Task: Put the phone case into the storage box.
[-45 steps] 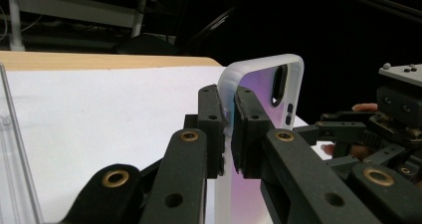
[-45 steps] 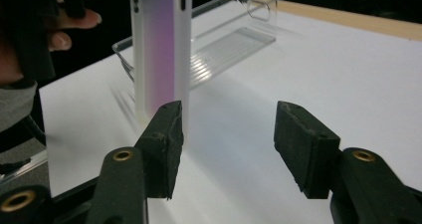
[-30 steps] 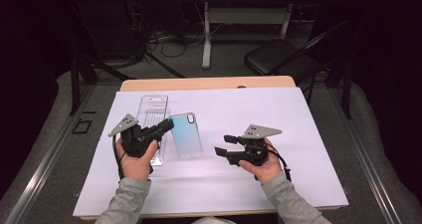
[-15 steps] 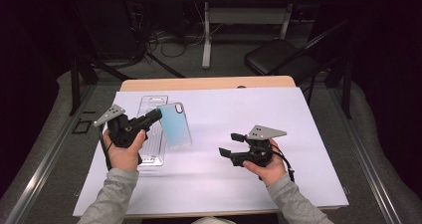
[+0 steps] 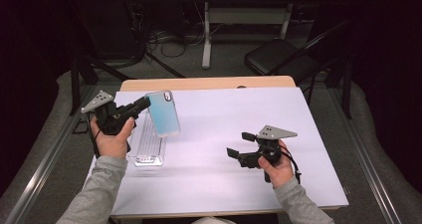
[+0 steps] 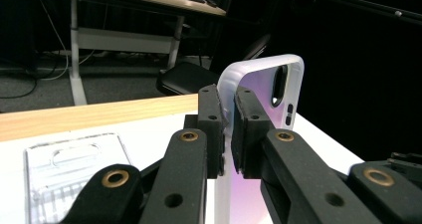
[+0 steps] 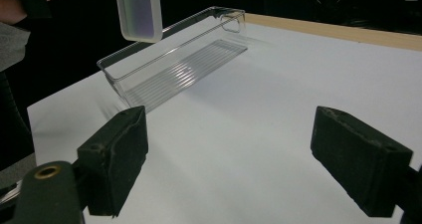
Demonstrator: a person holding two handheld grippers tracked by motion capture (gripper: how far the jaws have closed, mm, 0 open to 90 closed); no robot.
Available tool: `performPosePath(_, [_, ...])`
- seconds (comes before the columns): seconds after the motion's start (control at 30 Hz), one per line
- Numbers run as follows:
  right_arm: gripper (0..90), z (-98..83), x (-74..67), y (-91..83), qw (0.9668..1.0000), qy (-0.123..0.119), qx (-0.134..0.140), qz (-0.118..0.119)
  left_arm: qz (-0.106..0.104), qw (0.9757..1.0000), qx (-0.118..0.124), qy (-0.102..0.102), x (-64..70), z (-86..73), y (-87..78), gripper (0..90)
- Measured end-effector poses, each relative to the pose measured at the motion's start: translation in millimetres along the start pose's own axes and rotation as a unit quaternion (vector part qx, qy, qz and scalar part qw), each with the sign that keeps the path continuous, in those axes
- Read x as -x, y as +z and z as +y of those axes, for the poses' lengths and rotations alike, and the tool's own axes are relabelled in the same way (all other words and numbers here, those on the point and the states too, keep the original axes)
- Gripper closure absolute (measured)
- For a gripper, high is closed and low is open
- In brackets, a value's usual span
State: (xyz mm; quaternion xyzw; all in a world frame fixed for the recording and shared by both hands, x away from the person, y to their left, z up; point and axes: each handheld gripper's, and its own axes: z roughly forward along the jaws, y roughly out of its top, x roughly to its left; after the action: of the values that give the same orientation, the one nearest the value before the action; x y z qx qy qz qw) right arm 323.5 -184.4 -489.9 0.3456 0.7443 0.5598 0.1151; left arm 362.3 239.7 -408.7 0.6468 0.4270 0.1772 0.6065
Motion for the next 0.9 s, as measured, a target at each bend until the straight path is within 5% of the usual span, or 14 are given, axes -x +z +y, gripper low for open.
performPosePath(0.9, [14.3,-4.9,3.5,-2.9,0.9998,-0.009,-0.004,-0.016,0.033,0.9990,0.012,0.027,-36.3,27.6,4.4,84.2])
